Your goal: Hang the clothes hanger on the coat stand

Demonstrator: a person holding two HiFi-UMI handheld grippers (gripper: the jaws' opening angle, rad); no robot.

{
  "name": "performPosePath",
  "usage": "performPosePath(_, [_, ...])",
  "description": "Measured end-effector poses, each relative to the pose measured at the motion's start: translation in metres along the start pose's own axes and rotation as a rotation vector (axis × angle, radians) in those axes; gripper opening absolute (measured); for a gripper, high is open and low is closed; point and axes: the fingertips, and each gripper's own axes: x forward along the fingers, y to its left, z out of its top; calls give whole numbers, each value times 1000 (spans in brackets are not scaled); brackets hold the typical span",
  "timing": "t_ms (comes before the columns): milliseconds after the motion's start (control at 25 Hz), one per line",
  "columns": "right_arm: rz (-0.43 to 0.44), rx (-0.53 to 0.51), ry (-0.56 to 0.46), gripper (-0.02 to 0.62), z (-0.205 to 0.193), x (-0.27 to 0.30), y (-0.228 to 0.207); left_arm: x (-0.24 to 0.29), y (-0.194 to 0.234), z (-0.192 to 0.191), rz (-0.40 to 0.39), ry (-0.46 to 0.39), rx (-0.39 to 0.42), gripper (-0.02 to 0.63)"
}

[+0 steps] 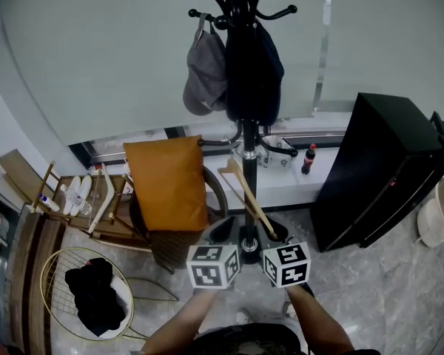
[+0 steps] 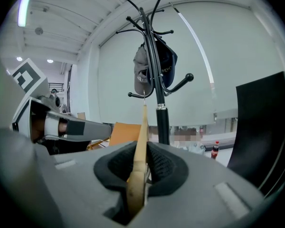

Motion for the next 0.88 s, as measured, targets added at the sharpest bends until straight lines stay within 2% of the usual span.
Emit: performPosePath(880, [-24,-22,28,55,-14,10,-4,6,9,-15,4,28,-11,5])
